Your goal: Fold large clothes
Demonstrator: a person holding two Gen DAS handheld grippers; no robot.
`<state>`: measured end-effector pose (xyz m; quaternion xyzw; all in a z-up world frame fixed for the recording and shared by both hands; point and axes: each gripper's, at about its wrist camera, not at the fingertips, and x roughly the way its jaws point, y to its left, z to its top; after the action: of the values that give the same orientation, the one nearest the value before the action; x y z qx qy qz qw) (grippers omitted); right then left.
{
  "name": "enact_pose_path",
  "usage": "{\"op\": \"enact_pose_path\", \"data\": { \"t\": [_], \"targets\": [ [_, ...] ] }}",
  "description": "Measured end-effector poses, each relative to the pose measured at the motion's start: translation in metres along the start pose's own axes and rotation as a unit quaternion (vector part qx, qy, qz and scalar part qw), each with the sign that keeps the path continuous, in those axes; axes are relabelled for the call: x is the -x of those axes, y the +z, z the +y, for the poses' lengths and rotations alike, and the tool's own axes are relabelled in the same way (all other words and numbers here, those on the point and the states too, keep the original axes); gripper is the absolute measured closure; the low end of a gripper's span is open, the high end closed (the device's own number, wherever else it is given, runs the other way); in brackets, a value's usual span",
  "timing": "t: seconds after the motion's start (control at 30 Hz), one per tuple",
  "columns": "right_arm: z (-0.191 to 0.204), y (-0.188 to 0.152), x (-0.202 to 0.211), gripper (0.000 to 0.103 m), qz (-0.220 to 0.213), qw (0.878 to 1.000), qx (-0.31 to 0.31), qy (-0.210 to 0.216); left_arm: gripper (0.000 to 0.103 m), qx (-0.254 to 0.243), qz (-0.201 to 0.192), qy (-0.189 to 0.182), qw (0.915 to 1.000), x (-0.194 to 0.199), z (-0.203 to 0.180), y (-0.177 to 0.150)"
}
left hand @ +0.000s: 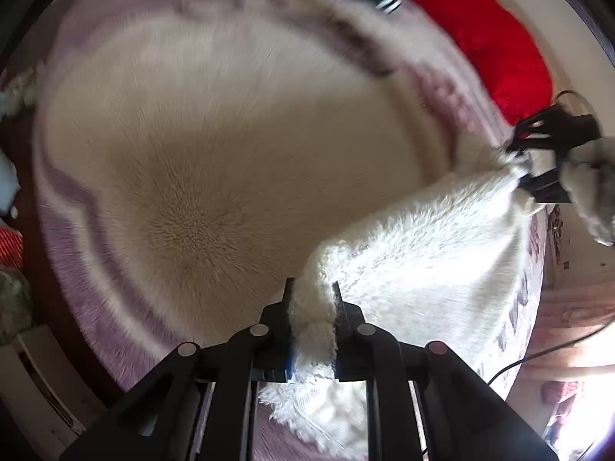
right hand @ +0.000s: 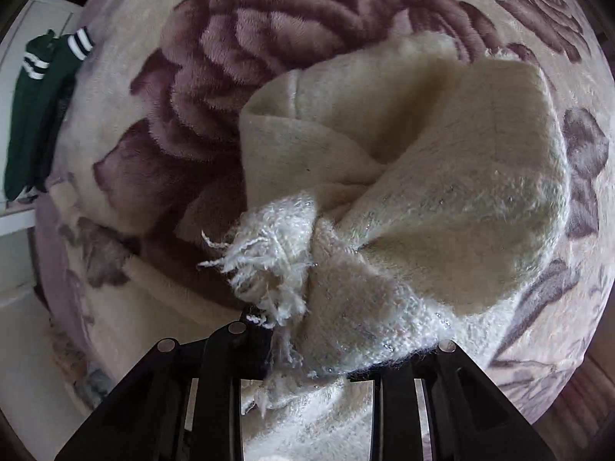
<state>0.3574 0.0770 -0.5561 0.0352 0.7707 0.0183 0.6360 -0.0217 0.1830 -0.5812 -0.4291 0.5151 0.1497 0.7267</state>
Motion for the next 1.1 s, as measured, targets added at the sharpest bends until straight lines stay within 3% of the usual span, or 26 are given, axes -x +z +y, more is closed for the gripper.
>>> {"op": "enact_pose_path", "data": {
  "t": [0.07,0.13,0.2,0.23,0.3,0.33,0.43,0.53,0.63,0.77,0.87,0.9,0.93,0.97,1.03,1.1],
  "targets": [
    [0.012,0.004,-0.008,0.045,0.013,1.0,0.012,0.009,0.085,0.019,0.02,-0.019,0.9994,-0.005,0.011,0.006],
    [0.01,0.002,0.001,0.029,0.019,0.997,0.019,0.077,0.072,0.021,0.037,-0.026,0.9988,0.001,0.017,0.008],
    [-0.008,-0.006,0.023,0.028,0.023,0.983,0.021,0.178,0.06,0.014,0.049,-0.024,0.9984,0.013,0.02,0.007],
    [-0.021,-0.011,0.034,0.028,0.021,0.976,0.02,0.216,0.053,0.014,0.051,-0.028,0.9982,0.021,0.021,0.007],
    [-0.06,-0.024,0.06,0.027,-0.006,0.963,0.001,0.269,0.049,0.016,0.05,-0.036,0.998,0.037,0.022,0.013],
    [-0.083,-0.03,0.071,0.026,-0.022,0.96,-0.012,0.277,0.048,0.014,0.049,-0.042,0.9978,0.044,0.019,0.017],
    [-0.146,-0.046,0.088,0.024,-0.06,0.969,-0.043,0.235,0.041,-0.03,0.044,-0.061,0.9967,0.053,-0.016,0.048],
    [-0.21,-0.053,0.081,0.024,-0.072,0.973,-0.077,0.205,0.041,-0.093,0.046,-0.086,0.9909,0.039,-0.077,0.09],
    [-0.266,-0.054,0.061,0.024,-0.074,0.971,-0.123,0.194,0.041,-0.156,0.062,-0.115,0.979,0.0,-0.153,0.125],
    [-0.308,-0.05,0.021,0.024,-0.066,0.961,-0.16,0.214,0.041,-0.237,0.107,-0.113,0.9591,-0.067,-0.238,0.143],
    [-0.323,-0.05,-0.004,0.024,-0.053,0.95,-0.189,0.241,0.042,-0.271,0.142,-0.107,0.946,-0.11,-0.276,0.139],
    [-0.327,-0.05,-0.013,0.024,-0.045,0.945,-0.198,0.257,0.049,-0.272,0.134,-0.114,0.9461,-0.118,-0.282,0.135],
    [-0.329,-0.049,-0.02,0.024,-0.039,0.941,-0.204,0.268,0.083,-0.268,0.134,-0.132,0.945,-0.12,-0.287,0.134],
    [-0.331,-0.047,-0.026,0.024,-0.035,0.936,-0.208,0.282,0.085,-0.256,0.143,-0.147,0.9448,-0.121,-0.291,0.136],
    [-0.329,-0.044,-0.036,0.024,-0.03,0.932,-0.203,0.299,0.085,-0.222,0.132,-0.21,0.9429,-0.1,-0.288,0.136],
    [-0.324,-0.038,-0.039,0.024,-0.035,0.931,-0.19,0.309,0.086,-0.155,0.127,-0.254,0.9463,-0.091,-0.27,0.147]
  ]
}}
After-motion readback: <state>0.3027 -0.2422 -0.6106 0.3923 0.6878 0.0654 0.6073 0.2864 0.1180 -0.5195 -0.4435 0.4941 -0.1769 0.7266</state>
